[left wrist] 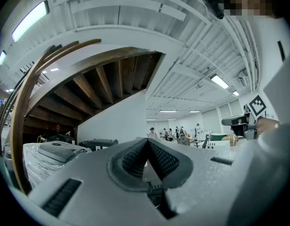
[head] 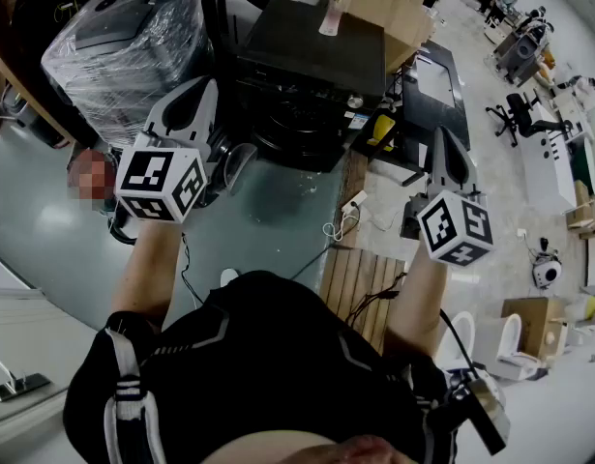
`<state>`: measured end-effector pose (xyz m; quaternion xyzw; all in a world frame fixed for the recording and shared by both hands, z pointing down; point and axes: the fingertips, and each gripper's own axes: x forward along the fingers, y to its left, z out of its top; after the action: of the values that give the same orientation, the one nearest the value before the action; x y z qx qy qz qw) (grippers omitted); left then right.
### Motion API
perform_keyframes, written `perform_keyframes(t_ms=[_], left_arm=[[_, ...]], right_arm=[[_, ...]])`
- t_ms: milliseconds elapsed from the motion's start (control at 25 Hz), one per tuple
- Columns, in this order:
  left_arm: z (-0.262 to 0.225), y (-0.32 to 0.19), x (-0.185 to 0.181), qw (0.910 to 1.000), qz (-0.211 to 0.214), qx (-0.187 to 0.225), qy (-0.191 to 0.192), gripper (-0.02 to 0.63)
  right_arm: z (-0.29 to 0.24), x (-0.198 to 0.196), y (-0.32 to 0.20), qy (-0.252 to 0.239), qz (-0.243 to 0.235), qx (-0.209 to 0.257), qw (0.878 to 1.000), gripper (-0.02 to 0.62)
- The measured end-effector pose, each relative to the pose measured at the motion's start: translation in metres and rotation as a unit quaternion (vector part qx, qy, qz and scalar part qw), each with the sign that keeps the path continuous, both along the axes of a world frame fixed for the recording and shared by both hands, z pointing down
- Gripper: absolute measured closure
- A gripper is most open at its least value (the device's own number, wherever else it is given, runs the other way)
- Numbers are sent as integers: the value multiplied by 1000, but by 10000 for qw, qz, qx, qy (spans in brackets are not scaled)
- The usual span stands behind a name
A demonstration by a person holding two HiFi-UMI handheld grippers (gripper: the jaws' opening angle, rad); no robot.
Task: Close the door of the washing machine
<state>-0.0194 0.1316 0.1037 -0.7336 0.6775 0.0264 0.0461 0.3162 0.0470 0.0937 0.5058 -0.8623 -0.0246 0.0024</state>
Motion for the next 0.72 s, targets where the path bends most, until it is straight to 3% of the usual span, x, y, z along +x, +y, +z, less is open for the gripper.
perform_keyframes(t_ms=[720], left_arm=[[3, -4, 1, 9999, -57, -87, -54, 603]], right_arm=[[-4, 4, -7, -245, -1, -26, 9997, 591]])
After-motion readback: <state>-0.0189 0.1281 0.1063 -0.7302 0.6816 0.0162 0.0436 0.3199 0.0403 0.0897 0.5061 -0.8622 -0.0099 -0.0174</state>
